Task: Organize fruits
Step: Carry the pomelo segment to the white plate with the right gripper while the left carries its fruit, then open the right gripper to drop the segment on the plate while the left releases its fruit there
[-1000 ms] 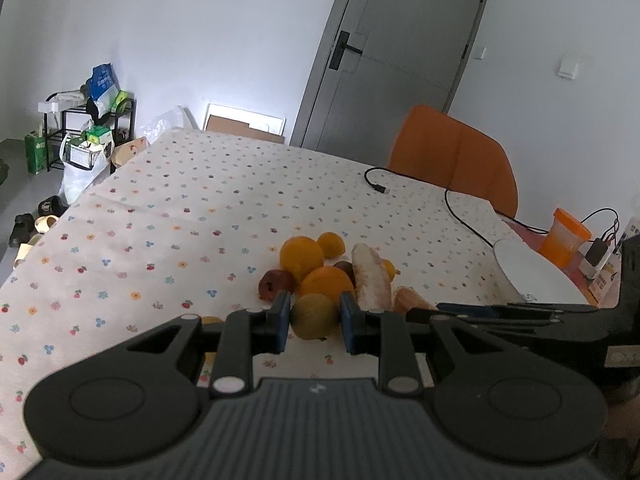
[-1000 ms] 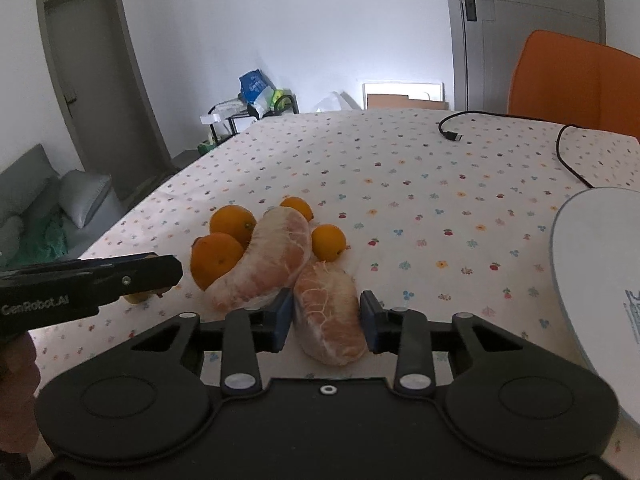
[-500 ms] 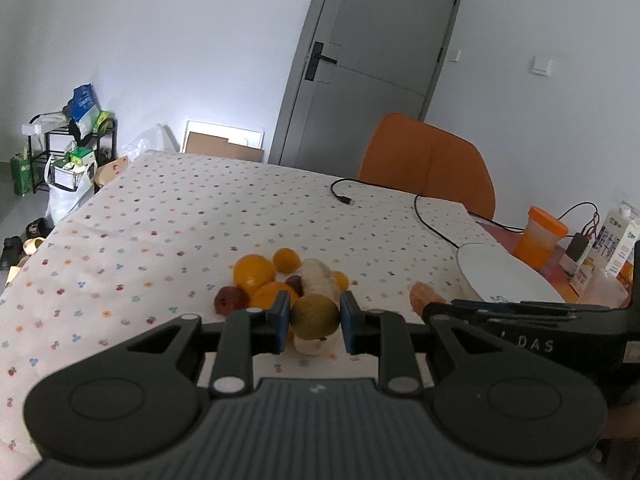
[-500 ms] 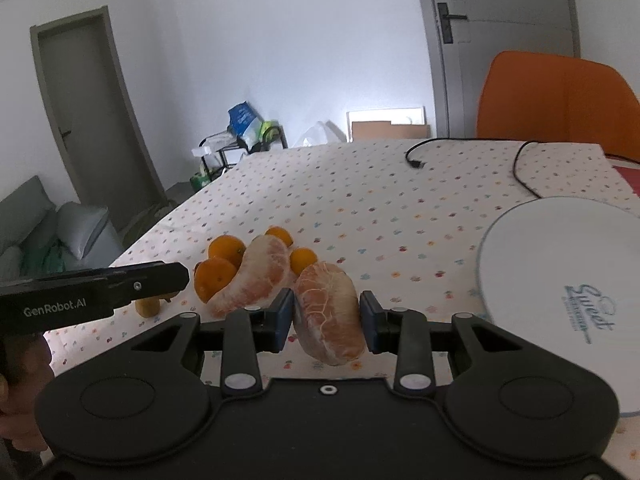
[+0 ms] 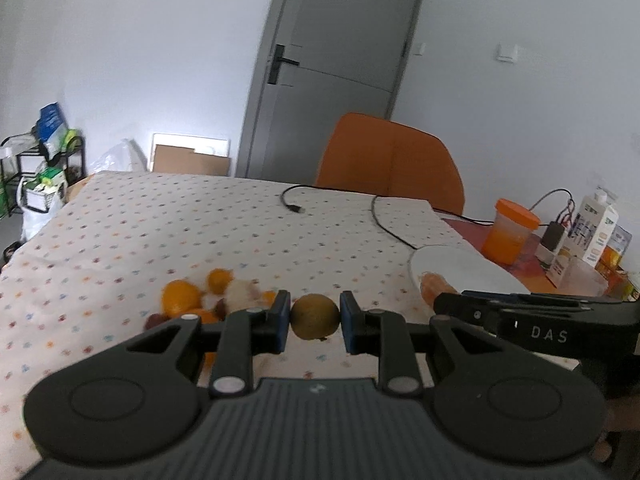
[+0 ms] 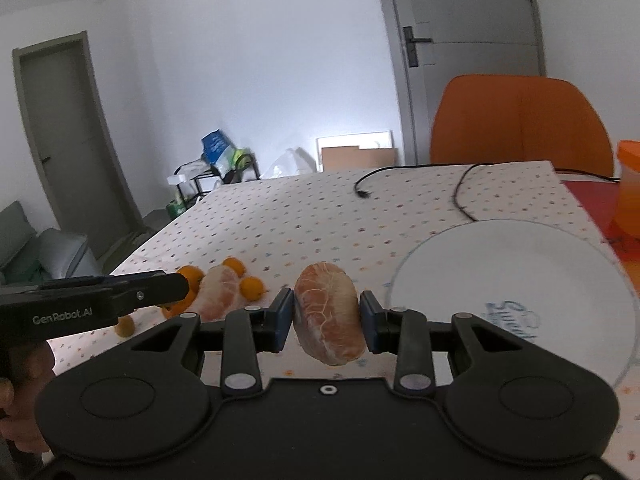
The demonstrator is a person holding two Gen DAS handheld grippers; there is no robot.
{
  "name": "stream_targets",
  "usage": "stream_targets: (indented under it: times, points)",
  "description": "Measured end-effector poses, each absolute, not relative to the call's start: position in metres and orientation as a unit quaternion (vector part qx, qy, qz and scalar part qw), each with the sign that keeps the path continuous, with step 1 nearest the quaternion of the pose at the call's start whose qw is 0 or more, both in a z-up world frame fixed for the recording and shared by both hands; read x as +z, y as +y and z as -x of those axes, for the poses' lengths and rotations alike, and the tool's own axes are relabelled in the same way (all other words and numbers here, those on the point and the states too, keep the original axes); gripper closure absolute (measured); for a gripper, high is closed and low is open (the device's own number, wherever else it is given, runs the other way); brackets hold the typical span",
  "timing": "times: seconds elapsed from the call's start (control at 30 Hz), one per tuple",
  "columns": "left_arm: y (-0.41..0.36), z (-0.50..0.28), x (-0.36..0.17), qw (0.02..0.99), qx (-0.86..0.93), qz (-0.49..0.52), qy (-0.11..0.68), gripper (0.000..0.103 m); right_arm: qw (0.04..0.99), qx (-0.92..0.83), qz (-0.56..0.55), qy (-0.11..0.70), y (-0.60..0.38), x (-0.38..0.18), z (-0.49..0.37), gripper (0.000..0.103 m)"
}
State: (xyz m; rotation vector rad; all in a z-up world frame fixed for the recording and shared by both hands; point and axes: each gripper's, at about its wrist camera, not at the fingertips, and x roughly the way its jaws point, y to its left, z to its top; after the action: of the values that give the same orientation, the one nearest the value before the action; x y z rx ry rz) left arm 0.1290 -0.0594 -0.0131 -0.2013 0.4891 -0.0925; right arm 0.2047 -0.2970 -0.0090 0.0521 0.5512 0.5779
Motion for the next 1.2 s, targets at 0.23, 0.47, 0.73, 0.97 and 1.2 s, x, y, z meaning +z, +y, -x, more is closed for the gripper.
stream_targets:
  times: [0.23,0.47,0.73,0.97,1.2]
  points:
    - [-0.09,-0.145,-0.012,0.963,-0.076,0.081,0.247,0.079,0.93,0.251,-0.038,0.264,-0.328,-0.011,-0.208,0.069]
    - [-0.115,-0.159,-0.015,0.96,-0.098,0.065,0.255,0.079,0.94,0.214,-0.044,0.26,-0.357,-0.017,-0.213,0.069]
    - [-0.141,-0.172,-0.019,0.956,-0.116,0.045,0.265,0.079,0.95,0.166,-0.036,0.261,-0.391,-0.031,-0.223,0.069]
    - [-0.161,-0.185,-0.023,0.953,-0.128,0.035,0.273,0.079,0.951,0.15,-0.046,0.265,-0.408,-0.04,-0.232,0.069]
    - [-0.177,-0.197,-0.025,0.95,-0.14,0.027,0.279,0.079,0.96,0.129,-0.066,0.238,-0.421,-0.037,-0.225,0.053]
